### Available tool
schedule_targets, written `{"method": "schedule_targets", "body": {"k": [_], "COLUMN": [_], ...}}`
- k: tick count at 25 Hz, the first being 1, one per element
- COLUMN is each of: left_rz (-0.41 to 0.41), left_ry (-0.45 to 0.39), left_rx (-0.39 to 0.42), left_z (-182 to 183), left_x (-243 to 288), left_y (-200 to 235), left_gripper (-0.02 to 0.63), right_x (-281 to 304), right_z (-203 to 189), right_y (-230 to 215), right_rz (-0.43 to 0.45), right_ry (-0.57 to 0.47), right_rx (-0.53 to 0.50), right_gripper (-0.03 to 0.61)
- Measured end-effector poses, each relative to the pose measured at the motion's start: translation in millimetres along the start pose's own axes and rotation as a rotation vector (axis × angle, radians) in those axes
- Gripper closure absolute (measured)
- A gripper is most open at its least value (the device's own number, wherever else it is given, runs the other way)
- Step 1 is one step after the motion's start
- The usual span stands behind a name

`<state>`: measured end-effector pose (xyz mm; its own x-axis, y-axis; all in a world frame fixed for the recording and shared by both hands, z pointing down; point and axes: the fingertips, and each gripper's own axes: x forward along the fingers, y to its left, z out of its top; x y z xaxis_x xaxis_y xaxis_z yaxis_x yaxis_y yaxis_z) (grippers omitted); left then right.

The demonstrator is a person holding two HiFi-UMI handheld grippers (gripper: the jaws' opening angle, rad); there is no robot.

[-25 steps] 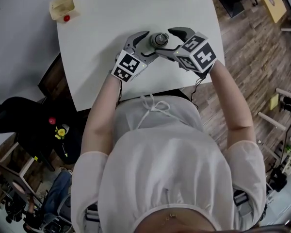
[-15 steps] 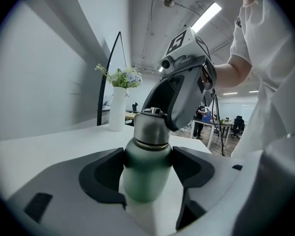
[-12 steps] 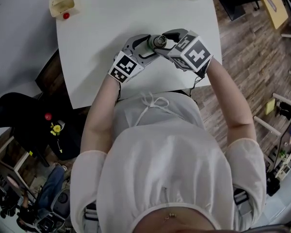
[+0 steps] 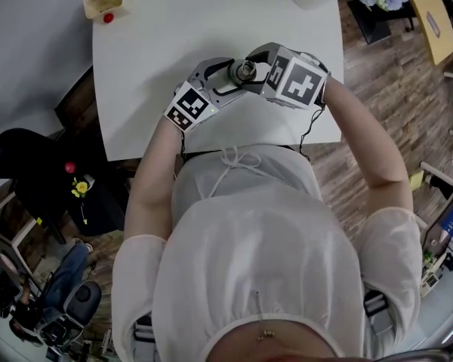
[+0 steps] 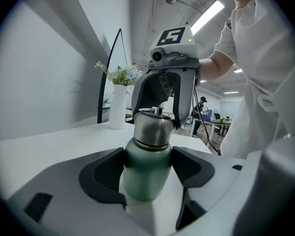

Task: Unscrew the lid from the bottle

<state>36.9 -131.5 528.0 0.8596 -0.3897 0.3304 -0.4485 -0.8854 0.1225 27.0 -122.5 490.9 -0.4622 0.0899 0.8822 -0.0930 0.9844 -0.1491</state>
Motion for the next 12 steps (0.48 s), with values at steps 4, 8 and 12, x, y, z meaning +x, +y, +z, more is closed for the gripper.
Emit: {"method": "schedule_targets", "body": {"k": [4,8,12], "left_rz": [0.003,0.01,0.02], "left_ry": [0.005,0.009,0.016], "left_rx": [0.001,-0.002,-0.009], "left_z": [0.1,-1.6,-2.3], "left_x": [1.4,1.6,2.2], "left_y": [0.2,0.7,1.0], "left_gripper": [0.285,0.286,0.286], "right_x": [0.2,1.5,1.4], "right_z": [-1.8,-2.7,-2.6], "right_y": [0.5,1.0,0.8], "right_rz": [0.065,0.125,0.126], "right_ry": [0.031,0.064,0.085], "right_rx": [-0.169,-0.307,-0.334], "right_gripper": [0.325,0.325,0.323]}}
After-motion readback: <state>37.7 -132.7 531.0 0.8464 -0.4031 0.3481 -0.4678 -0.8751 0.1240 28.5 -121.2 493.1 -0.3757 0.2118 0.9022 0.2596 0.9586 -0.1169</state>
